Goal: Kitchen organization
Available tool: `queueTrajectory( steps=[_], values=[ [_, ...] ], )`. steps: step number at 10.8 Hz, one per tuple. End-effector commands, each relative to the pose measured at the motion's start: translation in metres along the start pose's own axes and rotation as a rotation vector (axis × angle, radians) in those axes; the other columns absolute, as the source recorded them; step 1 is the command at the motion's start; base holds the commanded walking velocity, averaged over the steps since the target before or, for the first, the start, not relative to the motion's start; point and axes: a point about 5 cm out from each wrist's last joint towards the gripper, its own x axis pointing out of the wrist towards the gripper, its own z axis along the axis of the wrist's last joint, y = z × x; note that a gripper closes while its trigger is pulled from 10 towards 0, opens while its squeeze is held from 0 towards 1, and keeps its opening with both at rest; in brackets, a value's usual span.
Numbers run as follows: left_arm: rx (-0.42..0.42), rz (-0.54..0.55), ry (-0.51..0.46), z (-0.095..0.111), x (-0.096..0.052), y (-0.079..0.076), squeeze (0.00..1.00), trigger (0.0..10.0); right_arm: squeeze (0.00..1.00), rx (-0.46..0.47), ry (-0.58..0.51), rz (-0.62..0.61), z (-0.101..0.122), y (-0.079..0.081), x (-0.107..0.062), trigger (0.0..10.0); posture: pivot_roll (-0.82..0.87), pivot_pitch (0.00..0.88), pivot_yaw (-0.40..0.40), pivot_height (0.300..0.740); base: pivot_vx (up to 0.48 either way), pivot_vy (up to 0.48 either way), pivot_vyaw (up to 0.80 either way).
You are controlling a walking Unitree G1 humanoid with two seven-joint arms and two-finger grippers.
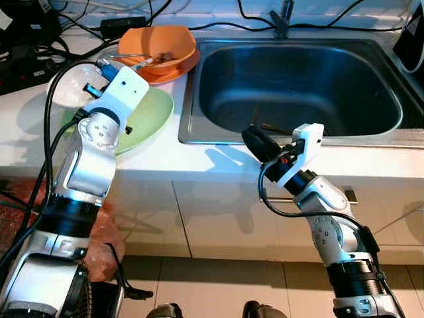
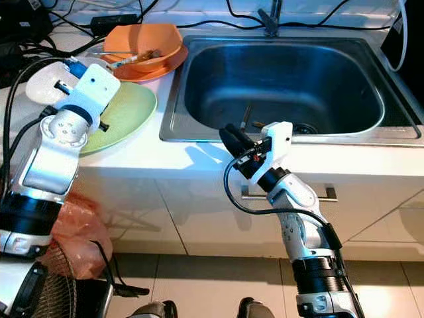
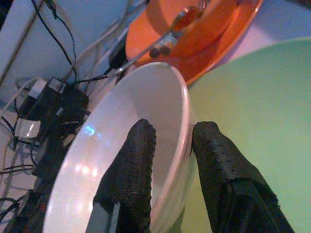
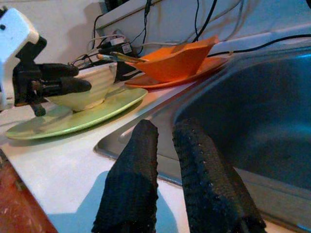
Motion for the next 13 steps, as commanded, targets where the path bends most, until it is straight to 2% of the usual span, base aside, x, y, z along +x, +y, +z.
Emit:
queueTrajectory(
  steps=[1, 2, 3, 4, 13],
  values=[
    [0.017, 0.020, 0.003, 0.000, 0.002, 0.004, 0.00, 10.0, 0.00, 0.020, 0.050, -0.015, -0.011, -0.001, -0.004, 10.0, 0.04, 0.160, 0.031, 0.740, 0.000, 0.000, 0.00],
    [0.017, 0.016, 0.007, -0.002, 0.003, 0.003, 0.00, 10.0, 0.00, 0.020, 0.050, -0.015, -0.011, -0.001, -0.004, 10.0, 0.04, 0.160, 0.031, 0.740, 0.000, 0.000, 0.00],
    [0.019, 0.007, 0.011, -0.003, 0.004, 0.001, 0.00, 1.0, 0.00, 0.021, 0.051, -0.016, -0.011, -0.001, -0.004, 10.0, 0.04, 0.159, 0.031, 0.740, 0.000, 0.000, 0.00],
    [0.019, 0.003, 0.011, -0.003, 0.004, 0.000, 0.00, 0.0, 0.00, 0.022, 0.050, -0.016, -0.011, -0.001, -0.004, 10.0, 0.04, 0.159, 0.031, 0.740, 0.000, 0.000, 0.00],
    [0.004, -0.013, 0.019, -0.007, 0.005, -0.008, 0.00, 0.0, 0.00, 0.023, 0.055, -0.015, -0.013, -0.001, -0.003, 10.0, 0.04, 0.146, 0.032, 0.740, 0.000, 0.000, 0.00]
  ],
)
